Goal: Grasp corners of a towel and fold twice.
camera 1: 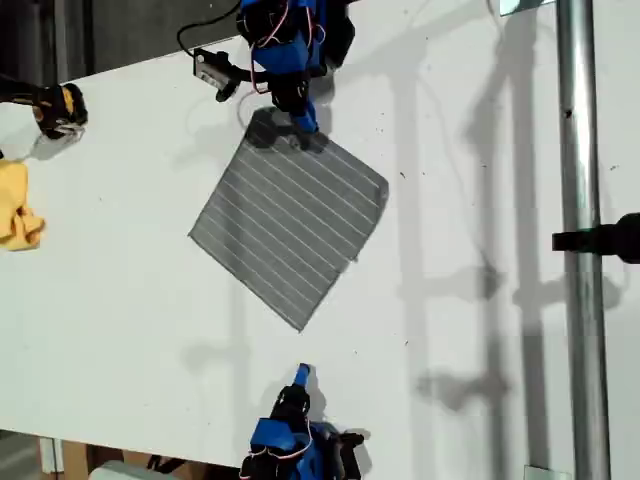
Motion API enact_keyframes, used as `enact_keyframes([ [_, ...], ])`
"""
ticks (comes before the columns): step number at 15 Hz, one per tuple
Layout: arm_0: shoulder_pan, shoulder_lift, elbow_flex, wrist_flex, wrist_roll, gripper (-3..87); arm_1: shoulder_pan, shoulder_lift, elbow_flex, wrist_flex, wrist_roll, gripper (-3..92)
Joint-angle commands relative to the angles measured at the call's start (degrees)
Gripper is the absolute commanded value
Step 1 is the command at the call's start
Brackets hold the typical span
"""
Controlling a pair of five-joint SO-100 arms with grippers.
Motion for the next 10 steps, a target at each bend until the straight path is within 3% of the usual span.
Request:
enact_keyframes([
  [1,-1.1,0.2,-0.1,0.9,-27.9,1.8,2.3,0.6,-2.5,0.6,1.1,-0.1],
  [10,-1.4,0.2,-0.1,0.9,-28.0,1.8,-2.0,0.6,-6.7,-2.6,1.1,-0.1],
])
